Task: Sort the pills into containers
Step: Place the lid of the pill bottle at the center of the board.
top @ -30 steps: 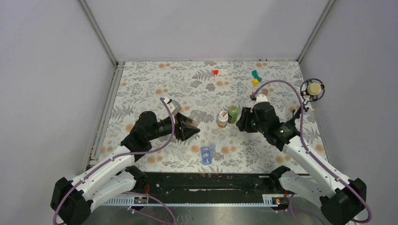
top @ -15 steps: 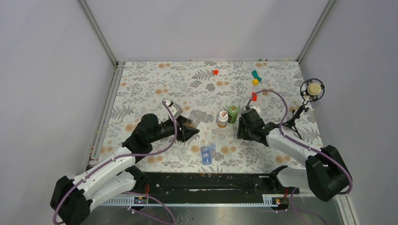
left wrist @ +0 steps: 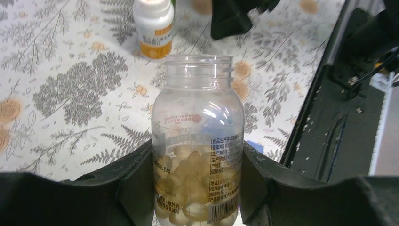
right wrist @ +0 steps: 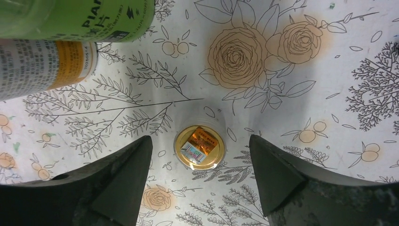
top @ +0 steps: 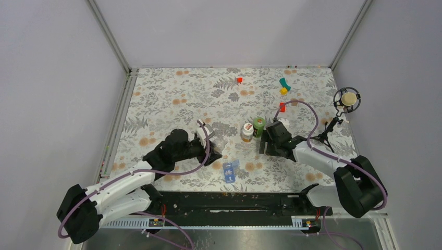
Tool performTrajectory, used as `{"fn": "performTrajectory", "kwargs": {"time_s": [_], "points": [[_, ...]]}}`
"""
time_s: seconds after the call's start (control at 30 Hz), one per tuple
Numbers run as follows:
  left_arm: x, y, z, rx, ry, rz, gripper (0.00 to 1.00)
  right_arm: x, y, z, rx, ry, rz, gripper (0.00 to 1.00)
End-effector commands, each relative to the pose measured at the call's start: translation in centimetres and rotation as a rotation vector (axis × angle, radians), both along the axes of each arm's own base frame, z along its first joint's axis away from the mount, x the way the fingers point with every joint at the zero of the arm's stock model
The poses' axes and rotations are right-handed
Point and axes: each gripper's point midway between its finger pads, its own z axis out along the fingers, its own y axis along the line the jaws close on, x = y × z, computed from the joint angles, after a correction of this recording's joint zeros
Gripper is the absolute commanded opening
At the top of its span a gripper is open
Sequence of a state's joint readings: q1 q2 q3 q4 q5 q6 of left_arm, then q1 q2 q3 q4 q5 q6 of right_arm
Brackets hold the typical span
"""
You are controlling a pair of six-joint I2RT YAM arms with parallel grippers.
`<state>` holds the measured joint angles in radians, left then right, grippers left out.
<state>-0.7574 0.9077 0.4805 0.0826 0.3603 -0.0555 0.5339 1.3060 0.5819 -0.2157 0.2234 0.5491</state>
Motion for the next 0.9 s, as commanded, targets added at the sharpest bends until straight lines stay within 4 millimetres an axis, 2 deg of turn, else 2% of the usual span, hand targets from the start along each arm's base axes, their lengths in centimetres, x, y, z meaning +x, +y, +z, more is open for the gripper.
{"fn": "performTrajectory", "kwargs": {"time_s": [0.0, 0.33, 0.53, 0.87], "points": [[1.4, 0.3, 0.7, 0.079, -0.051, 0.034, 0.00, 0.7, 0.3, 2.1, 0.047, -0.067, -0.033, 0.84], [0.1, 0.5, -2.3, 0.300, -0.102, -0.046, 0.00, 0.3, 1.6, 4.6, 0.153, -0.103, -0.002, 0.85], [0.2, 0.7, -4.1, 0.455, -0.127, -0.062, 0.00, 0.2, 1.8, 5.8, 0.174, -0.127, 0.010, 0.85], [-0.7, 1.3, -5.8, 0.645, -0.139, -0.150, 0.00, 0.0, 1.5, 6.0, 0.168, -0.137, 0.011, 0.86]]}}
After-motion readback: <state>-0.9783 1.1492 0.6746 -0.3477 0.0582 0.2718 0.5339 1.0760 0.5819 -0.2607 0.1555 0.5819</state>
